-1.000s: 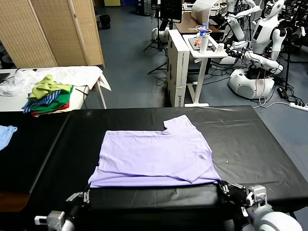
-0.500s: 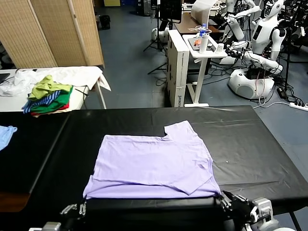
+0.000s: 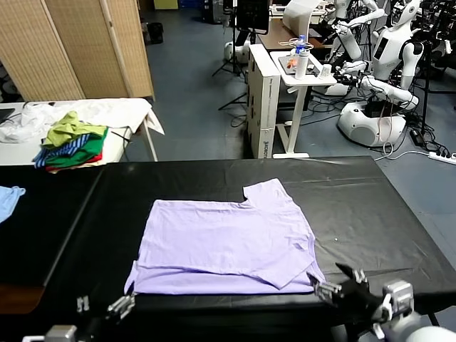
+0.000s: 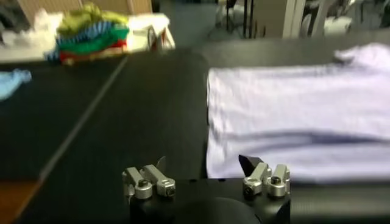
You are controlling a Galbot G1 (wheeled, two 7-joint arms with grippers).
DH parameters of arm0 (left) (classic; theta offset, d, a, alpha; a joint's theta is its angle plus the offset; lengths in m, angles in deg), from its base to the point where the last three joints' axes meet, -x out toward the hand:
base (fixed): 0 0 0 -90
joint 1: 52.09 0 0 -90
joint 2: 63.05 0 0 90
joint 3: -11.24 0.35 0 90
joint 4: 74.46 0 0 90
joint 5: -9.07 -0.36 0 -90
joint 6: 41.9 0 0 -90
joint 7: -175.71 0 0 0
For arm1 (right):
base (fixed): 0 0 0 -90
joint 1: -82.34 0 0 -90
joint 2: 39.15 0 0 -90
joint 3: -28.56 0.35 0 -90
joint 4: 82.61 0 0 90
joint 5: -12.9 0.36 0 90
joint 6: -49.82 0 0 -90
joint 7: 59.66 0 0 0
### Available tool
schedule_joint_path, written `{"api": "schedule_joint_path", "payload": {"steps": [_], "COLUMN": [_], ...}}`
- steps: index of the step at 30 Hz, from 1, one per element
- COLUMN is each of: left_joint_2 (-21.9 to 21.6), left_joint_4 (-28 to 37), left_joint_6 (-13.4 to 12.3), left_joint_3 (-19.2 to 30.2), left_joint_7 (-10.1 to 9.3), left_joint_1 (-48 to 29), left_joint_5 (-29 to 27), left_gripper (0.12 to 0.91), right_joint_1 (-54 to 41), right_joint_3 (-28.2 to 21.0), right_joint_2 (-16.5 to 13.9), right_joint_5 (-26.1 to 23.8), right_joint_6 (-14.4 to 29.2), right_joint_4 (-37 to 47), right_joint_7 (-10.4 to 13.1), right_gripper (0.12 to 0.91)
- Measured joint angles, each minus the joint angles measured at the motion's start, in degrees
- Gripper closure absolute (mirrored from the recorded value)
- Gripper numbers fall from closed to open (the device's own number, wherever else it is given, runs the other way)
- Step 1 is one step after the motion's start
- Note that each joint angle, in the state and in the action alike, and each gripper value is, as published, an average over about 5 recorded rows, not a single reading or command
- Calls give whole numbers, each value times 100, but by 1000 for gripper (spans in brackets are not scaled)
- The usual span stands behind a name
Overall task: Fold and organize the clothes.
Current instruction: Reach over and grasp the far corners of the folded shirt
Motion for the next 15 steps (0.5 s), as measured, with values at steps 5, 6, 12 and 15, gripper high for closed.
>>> {"api": "schedule_joint_path", "payload": {"steps": [5, 6, 12, 15], "left_joint_2": [-405, -488, -909, -1080], "left_joint_4": [442, 563, 1433, 1920], "left_joint_6": [31, 75, 375, 548], "left_joint_3": [109, 149, 492, 731], "left_joint_7": [-274, -319, -405, -361], "left_joint_1": [-891, -1100, -2411, -3042], "left_joint_5": [944, 1117, 1967, 2235], "left_gripper": [123, 123, 123, 123], "right_joint_1": [-1420, -1667, -2853, -3283], "right_joint_3": [-961, -1129, -2000, -2330], "right_joint_2": [110, 140, 382, 545], "right_joint_5": [-29, -29, -31, -83], "right_joint_6": [-144, -157, -219, -215], "right_joint_4": [873, 1049, 2118, 2617], "right_joint_7": [51, 44, -24, -62], "right_gripper": [118, 118, 118, 118]}}
